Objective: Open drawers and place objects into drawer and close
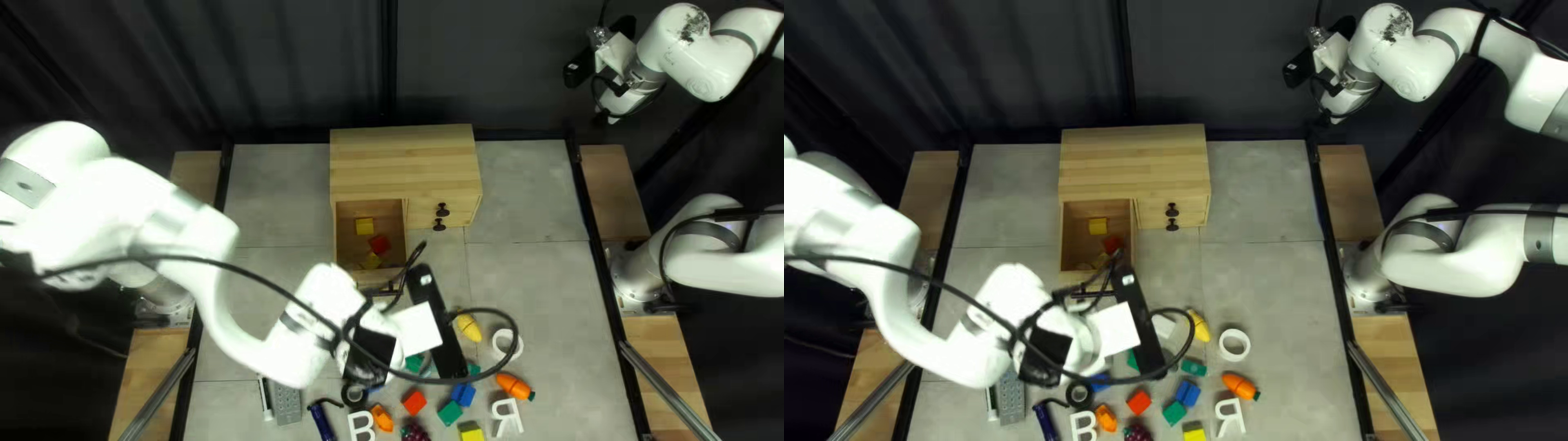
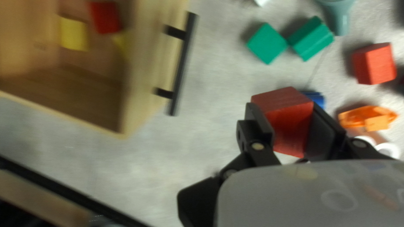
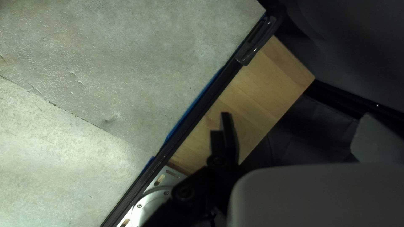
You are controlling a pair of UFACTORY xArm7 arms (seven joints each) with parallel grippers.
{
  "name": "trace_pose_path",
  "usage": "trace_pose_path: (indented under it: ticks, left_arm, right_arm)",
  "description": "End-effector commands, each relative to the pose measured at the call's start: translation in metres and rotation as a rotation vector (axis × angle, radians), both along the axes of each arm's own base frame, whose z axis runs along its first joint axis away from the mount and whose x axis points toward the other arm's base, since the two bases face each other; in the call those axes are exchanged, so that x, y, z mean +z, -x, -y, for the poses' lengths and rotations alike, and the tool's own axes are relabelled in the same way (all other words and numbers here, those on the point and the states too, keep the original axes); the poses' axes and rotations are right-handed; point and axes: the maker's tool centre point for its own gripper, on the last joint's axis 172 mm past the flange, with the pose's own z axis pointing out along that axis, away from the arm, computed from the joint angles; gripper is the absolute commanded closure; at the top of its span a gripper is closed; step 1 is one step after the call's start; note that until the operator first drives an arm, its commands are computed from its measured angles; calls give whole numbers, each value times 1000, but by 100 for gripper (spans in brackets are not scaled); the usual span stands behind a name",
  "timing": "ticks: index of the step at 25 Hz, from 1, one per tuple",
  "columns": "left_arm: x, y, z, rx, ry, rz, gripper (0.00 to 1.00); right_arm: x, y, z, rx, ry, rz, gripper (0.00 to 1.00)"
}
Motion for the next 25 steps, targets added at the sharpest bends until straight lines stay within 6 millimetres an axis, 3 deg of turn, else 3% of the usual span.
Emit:
trace_pose_path:
  ticks: [1, 5, 8, 9, 10, 11, 13, 18, 21, 25]
  left_arm:
    - [4, 2, -47, -4, -41, -6, 100]
    - [-13, 6, -95, 16, -66, -6, 100]
    - [-23, 8, -111, 39, -67, 0, 97]
    - [-27, 8, -115, 52, -64, 2, 46]
    - [-29, 9, -118, 64, -57, 5, 30]
    - [-29, 9, -118, 64, -57, 5, 0]
    - [-29, 18, -121, 98, -36, 21, 0]
    - [-20, 32, -97, 120, -10, 44, 0]
    - [-20, 38, -65, 73, 10, 21, 0]
    - [-39, 49, 4, -148, 86, -47, 0]
  right_arm:
    - [0, 0, 0, 0, 0, 0, 0]
    - [0, 0, 0, 0, 0, 0, 0]
    - [0, 0, 0, 0, 0, 0, 0]
    - [0, 0, 0, 0, 0, 0, 0]
    - [0, 0, 0, 0, 0, 0, 0]
    - [0, 0, 0, 0, 0, 0, 0]
    - [0, 0, 0, 0, 0, 0, 0]
    - [0, 0, 0, 0, 0, 0, 0]
    - [0, 0, 0, 0, 0, 0, 0]
    - [0, 0, 0, 0, 0, 0, 0]
